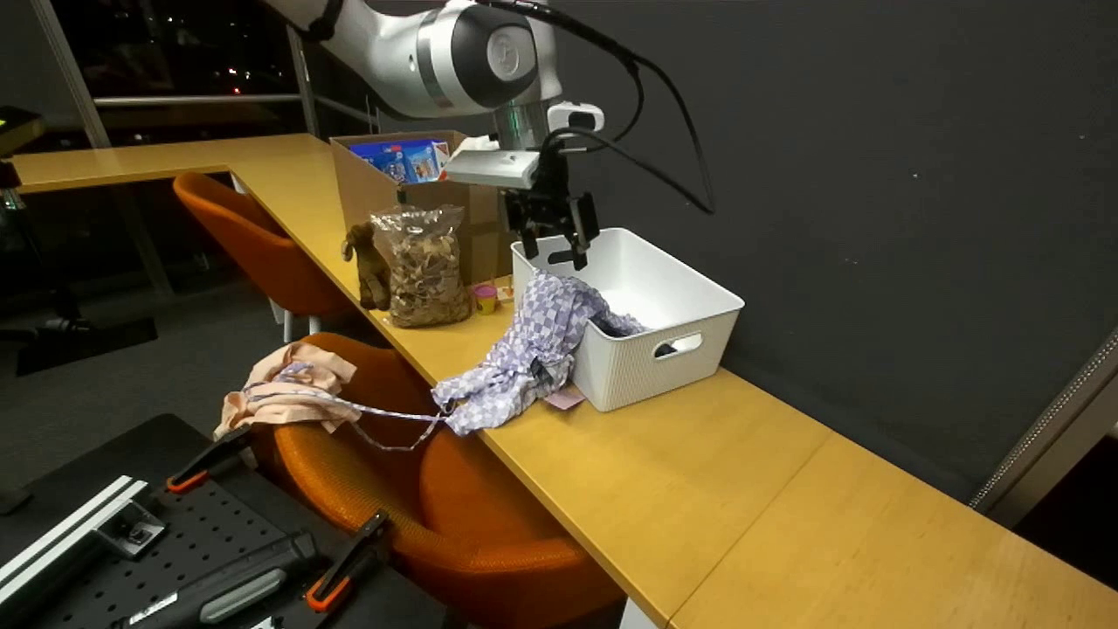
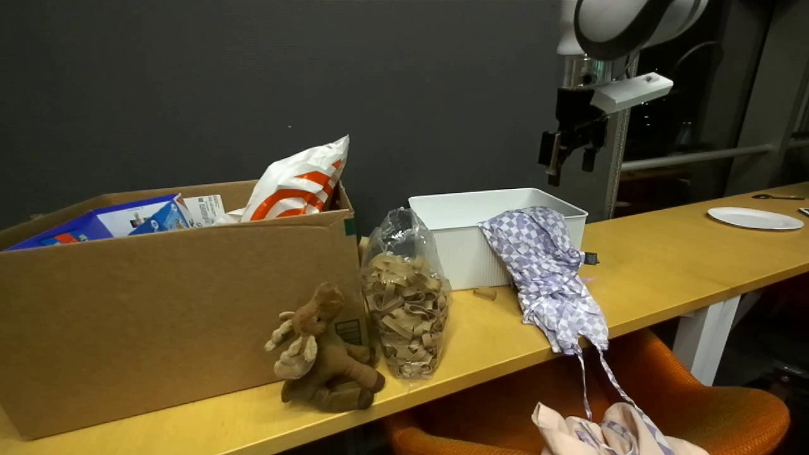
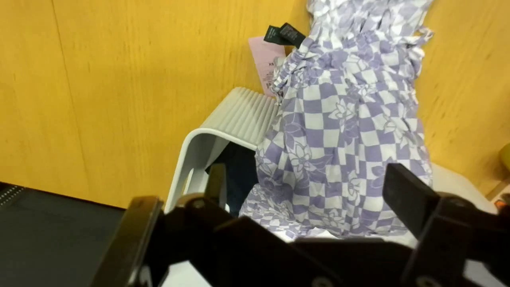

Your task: Take the clothing out of the basket

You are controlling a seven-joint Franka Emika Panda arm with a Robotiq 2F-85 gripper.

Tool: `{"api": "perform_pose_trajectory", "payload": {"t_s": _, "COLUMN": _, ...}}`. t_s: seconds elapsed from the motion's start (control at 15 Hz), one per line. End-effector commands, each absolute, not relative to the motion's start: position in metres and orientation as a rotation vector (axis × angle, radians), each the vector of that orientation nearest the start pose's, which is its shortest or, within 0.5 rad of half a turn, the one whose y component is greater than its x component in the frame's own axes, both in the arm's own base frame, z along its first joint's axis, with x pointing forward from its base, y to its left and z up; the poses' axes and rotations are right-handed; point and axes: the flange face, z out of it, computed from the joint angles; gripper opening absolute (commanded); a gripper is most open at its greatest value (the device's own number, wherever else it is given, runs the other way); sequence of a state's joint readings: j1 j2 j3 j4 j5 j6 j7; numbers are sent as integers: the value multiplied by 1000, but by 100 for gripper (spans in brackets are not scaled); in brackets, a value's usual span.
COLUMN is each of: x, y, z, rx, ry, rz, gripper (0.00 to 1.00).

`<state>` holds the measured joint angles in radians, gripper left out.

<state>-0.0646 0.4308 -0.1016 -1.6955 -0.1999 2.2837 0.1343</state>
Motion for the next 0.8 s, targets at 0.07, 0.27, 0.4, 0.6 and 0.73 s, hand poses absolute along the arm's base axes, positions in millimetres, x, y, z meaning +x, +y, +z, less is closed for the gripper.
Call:
{"api": "perform_pose_trajectory", "payload": {"t_s": 0.07, "x": 660, "y": -108, "z": 343, "rx": -3304, "ry": 625, "rz": -423, "gripper": 100}}
{"api": "perform_pose_trajectory", "payload": {"t_s": 0.27, "x": 653, "y": -109, "z": 314, "rx": -3316, "ry": 743, "rz": -424, "gripper": 100}}
{"api": "perform_pose_trajectory", "payload": {"t_s": 0.4, "x": 648, "y": -110, "z": 299, "rx": -3322, "ry": 794, "rz": -410, "gripper": 100}}
{"api": "perform_pose_trajectory", "payload": {"t_s": 0.6, "x": 645, "y": -118, "z": 283, "rx": -3341, "ry": 825, "rz": -430, "gripper": 100}}
{"api": "perform_pose_trajectory", "payload": {"t_s": 0.73, "x": 646, "y": -127, "z": 276, "rx": -3361, "ry": 817, "rz": -460, "gripper": 100}}
